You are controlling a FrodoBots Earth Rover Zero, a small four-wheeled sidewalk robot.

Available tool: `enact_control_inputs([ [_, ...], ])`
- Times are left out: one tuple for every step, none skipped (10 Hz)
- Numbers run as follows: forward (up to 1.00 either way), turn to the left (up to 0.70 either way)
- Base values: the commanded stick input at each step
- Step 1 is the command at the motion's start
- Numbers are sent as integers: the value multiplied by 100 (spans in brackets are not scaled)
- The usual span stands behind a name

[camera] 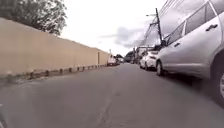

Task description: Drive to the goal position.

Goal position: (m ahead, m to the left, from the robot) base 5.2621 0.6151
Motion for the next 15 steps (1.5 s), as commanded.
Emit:
enact_control_inputs([
  [70,0],
  [70,0],
  [70,-2],
  [70,-6],
  [70,-9],
  [70,-27],
  [70,-24],
  [70,-8],
  [70,0],
  [70,0],
  [70,0],
  [70,0],
  [70,0],
  [70,0],
  [70,0],
])
